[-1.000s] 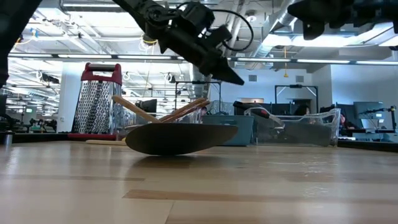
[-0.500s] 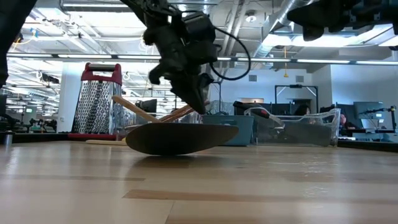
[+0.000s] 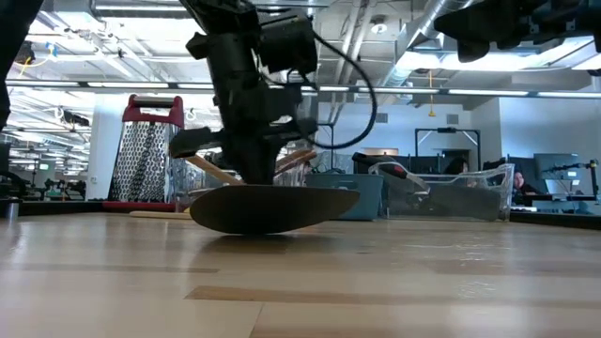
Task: Pick & Place Kitchen Items
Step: Put the black spatula into the right transparent bin
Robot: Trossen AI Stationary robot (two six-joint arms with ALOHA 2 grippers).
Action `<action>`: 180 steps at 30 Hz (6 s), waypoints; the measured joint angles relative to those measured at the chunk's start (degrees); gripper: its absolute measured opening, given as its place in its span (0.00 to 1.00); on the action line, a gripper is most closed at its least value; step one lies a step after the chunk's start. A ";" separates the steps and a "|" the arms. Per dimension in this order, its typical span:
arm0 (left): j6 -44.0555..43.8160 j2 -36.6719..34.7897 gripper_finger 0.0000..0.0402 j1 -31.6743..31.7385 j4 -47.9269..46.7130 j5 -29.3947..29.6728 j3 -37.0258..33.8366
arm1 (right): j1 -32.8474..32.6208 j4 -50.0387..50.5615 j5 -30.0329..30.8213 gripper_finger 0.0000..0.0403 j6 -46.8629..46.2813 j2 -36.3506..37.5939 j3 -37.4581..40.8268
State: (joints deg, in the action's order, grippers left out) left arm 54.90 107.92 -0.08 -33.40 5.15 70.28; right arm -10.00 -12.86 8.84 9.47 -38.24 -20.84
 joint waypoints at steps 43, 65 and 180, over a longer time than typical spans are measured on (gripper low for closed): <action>-8.68 -9.09 0.20 1.95 -2.54 -0.63 -3.73 | 0.02 0.02 0.20 0.00 0.00 0.00 -0.02; -7.53 -9.03 0.41 5.10 9.93 -5.45 -13.57 | 0.02 0.00 0.20 0.00 0.09 0.00 -0.02; -58.58 -31.45 0.07 8.42 99.20 -5.64 -45.64 | 4.74 -29.17 0.04 0.00 -2.23 -17.46 -0.09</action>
State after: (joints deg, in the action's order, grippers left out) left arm -3.68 76.46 8.34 65.80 -0.49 24.64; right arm -5.26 -42.04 8.88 7.25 -55.70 -20.93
